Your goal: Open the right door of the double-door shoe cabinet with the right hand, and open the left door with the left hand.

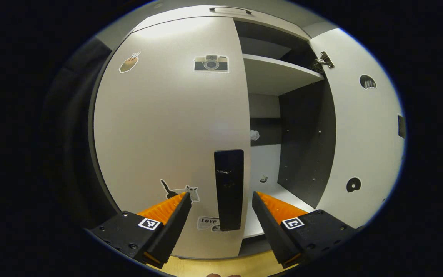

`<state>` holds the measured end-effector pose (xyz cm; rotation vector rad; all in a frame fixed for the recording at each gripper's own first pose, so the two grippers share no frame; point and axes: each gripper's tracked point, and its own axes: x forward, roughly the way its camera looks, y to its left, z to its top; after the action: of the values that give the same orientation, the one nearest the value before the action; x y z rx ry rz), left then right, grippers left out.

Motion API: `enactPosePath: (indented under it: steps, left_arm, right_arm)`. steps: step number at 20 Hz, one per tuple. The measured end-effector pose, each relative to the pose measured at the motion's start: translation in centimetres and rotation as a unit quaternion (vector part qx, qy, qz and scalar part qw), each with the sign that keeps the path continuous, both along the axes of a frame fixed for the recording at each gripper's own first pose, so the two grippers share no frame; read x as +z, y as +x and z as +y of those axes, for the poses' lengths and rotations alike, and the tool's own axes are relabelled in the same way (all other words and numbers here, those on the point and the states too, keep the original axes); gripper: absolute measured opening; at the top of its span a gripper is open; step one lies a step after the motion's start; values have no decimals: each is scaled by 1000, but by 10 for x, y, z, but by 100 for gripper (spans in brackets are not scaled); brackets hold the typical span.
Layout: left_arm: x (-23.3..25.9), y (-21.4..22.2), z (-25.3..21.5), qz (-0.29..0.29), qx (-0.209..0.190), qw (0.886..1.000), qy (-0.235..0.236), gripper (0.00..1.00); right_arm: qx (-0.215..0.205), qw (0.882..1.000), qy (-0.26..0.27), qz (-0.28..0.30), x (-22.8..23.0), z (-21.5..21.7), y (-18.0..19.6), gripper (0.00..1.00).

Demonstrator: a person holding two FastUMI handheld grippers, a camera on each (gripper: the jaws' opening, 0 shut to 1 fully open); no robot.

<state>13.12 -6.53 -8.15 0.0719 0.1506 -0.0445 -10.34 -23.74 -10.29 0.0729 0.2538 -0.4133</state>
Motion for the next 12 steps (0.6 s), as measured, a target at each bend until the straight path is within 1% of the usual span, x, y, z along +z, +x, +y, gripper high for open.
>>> enactPosePath:
  steps: [3, 5, 6, 7, 9, 11, 12]
  left_arm:
    - [-2, 9, 4, -2, 15, 1000, 8, 99]
    - [0, 9, 8, -10, 30, 999, 13, 94]
    - [-2, 10, 11, -5, 39, 999, 19, 91]
    - [-1, 11, 9, -10, 43, 999, 19, 85]
    - [-2, 10, 10, -8, 53, 998, 25, 82]
    - [-2, 11, 7, -11, 51, 998, 21, 80]
    - [-3, 11, 4, -12, 46, 999, 17, 76]
  right_arm:
    - [-11, 1000, -1, 4, 0, -4, -6, 19]
    - [-17, 1000, -2, 8, 0, -6, -10, 19]
    - [-19, 1000, -1, 10, -2, -6, -10, 19]
    - [-19, 1000, 0, 9, -2, -8, -10, 19]
    - [-20, 1000, 0, 8, -1, -7, -11, 19]
    - [-18, 1000, -2, 7, 0, -5, -11, 20]
    - [-17, 1000, -3, 9, -1, -3, -11, 20]
